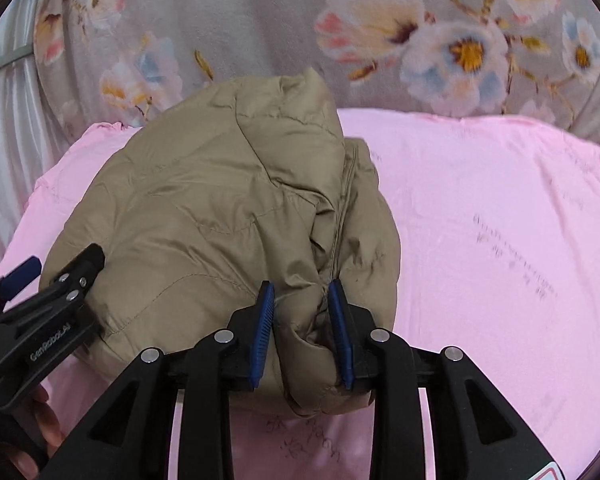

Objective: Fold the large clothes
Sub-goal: 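Lower the bundle onto the pink sheet and press it flat with both grippers, then open both grippers and withdraw them from the folded jacket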

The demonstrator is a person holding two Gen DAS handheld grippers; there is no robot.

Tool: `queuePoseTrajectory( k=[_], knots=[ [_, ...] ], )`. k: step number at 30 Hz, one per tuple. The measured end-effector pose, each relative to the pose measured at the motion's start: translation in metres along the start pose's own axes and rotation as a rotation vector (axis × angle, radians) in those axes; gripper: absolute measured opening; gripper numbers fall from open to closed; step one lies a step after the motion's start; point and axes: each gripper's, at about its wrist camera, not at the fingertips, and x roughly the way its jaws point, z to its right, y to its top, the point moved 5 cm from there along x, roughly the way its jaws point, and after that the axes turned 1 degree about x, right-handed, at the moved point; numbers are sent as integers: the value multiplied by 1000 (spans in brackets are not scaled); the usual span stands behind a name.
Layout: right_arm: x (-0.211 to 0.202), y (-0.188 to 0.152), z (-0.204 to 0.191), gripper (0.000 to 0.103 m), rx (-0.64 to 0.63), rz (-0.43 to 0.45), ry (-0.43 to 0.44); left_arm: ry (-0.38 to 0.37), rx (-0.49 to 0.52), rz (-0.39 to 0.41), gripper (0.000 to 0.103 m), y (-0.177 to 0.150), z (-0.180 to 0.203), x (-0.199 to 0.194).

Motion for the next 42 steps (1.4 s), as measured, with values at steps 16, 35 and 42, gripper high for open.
queuePoseTrajectory(
  k=[16, 35, 42],
  knots=[
    [-53, -51, 5, 54, -35, -7, -110, -4, 6, -38, 90, -43, 0, -50],
    [-149, -126, 4, 87, -47, 49, -186, -9, 51, -64, 95, -105, 2, -135],
    [-155, -129, 2, 87, -58, 65, -194, -10, 54, -60, 96, -112, 2, -148]
  ],
)
